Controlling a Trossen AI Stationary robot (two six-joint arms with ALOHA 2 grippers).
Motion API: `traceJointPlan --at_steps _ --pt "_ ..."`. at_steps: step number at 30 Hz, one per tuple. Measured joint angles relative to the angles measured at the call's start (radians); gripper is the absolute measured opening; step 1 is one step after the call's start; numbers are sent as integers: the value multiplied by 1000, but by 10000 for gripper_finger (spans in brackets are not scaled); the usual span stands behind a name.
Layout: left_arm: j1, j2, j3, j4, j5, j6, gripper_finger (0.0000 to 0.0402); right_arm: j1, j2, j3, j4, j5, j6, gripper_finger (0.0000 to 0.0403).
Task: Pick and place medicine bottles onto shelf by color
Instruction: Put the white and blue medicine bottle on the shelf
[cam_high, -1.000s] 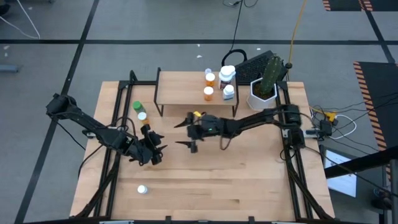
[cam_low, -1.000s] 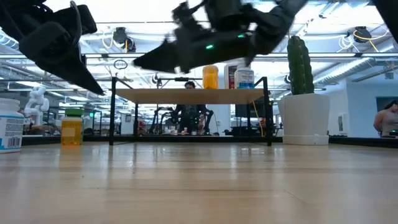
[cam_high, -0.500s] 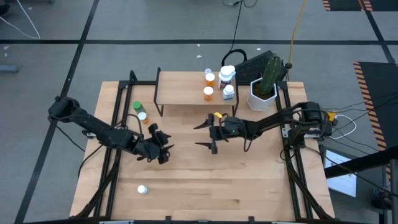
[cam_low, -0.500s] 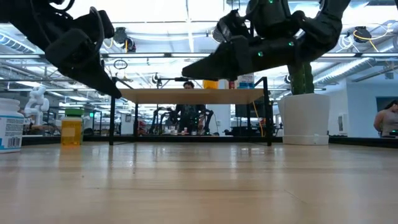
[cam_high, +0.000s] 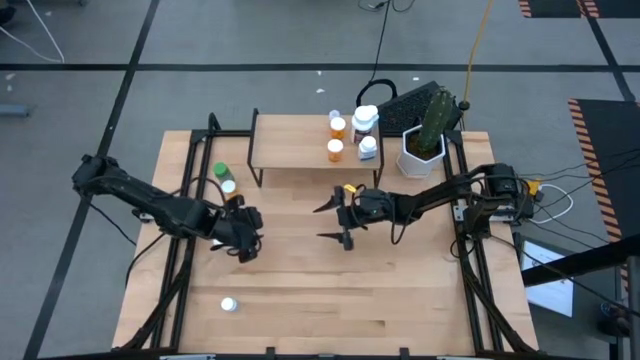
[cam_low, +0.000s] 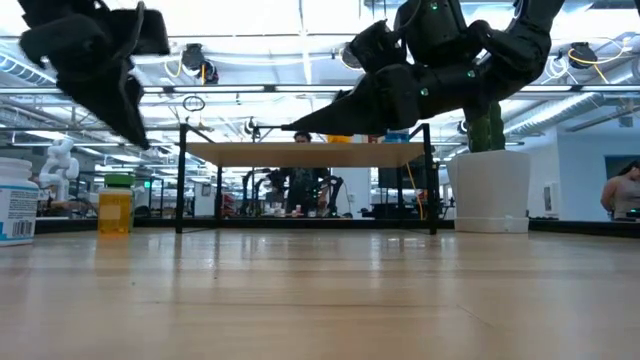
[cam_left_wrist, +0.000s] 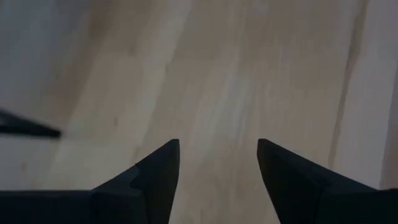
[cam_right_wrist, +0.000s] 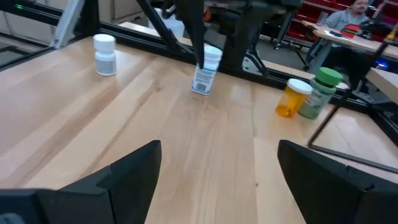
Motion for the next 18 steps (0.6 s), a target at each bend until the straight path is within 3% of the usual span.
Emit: traceJointPlan --at_steps 11,18 --pt "-4 -1 -23 -44 92 -102 330 0 0 0 10 -24 27 314" --pt "-3 -1 -23 -52 141 -43 346 0 0 0 10 -45 59 314"
